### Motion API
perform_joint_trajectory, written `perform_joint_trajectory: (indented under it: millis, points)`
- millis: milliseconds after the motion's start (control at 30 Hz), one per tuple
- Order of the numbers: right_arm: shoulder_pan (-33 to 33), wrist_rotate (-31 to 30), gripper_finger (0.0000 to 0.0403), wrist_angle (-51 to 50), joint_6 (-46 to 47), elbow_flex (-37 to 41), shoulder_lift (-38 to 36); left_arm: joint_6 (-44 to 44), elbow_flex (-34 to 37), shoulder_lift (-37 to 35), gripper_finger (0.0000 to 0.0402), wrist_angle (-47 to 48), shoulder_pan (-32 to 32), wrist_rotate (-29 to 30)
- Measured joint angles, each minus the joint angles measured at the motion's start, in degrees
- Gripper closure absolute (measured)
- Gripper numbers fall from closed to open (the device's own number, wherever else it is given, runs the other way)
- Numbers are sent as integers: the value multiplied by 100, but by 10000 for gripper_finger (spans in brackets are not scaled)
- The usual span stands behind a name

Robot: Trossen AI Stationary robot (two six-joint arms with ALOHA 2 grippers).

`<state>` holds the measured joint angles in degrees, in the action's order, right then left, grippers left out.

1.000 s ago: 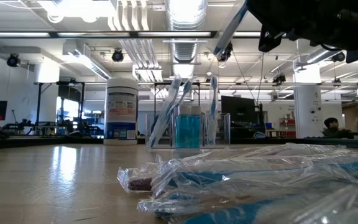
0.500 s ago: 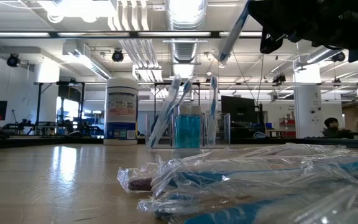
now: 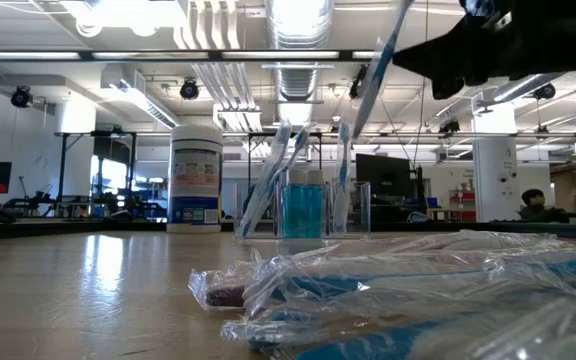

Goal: Pick & Place toothbrushing station
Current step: Put the blue toothbrush into the transparent organizer

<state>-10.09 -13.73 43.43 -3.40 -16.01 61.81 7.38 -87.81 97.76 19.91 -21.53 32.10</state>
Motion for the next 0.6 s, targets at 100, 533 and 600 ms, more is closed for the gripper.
perform_joint_trajectory:
  millis: [100, 533, 600]
  points:
    - [180, -36, 399, -764, -2, -245, -249, 348, 55, -18, 307, 345, -182, 397]
    - [1788, 888, 396, -1953, -32, -909, 228, 805, 2389, -739, 395, -1761, -771, 541]
    - [2031, 1037, 396, -1881, -4, -909, 406, 744, 2853, -1033, 398, -2334, -866, 479]
